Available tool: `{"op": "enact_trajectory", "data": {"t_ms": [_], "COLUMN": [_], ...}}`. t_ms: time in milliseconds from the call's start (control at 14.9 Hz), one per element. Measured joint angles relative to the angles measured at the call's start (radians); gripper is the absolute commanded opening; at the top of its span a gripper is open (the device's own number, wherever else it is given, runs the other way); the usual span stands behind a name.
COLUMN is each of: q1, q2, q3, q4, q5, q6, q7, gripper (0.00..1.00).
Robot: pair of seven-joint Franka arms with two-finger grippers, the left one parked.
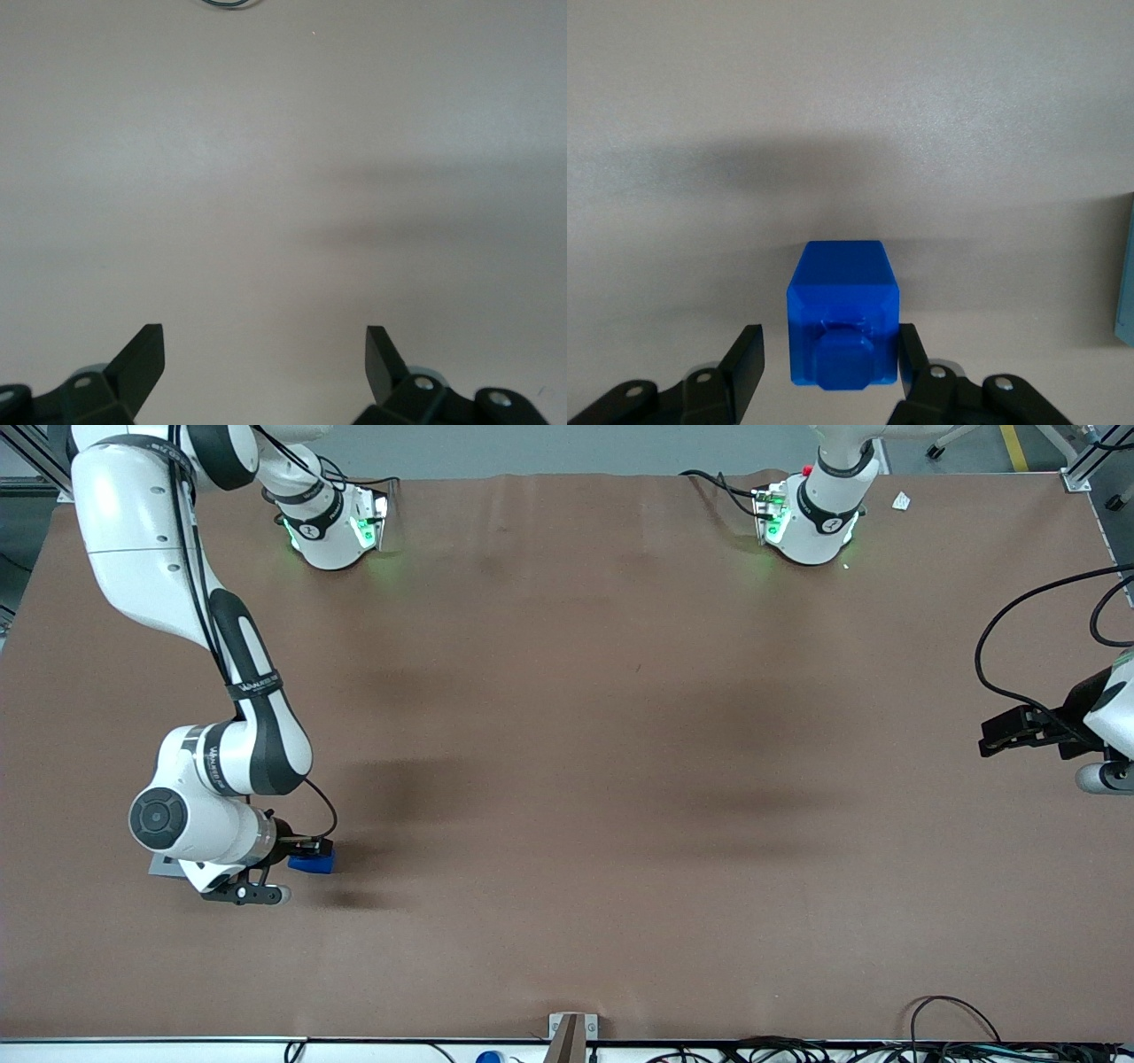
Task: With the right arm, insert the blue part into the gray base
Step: 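Close the right gripper on the blue cube, then lift the blue cube and carry it over the gray base's hole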
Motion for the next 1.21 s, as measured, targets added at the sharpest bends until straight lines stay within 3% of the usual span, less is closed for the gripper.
{"op": "enact_trajectory", "data": {"t_ms": [135,404,740,1212], "q1": [0.000,-0.002,-0.018,-0.146], "q2": [0.000,0.000,-0.002,-0.060], "q3": [-0.001,-0.003,-0.012,-0.019], "q4": [0.000,0.003,0.042,0.198], "q5": [0.000,0.000,0.000,-0.015], "q6": [0.000,0.001,-0.014,-0.276], "q7": [0.000,0.000,0.000,-0.103], "gripper": [0.46,0.08,0.01,0.01]}}
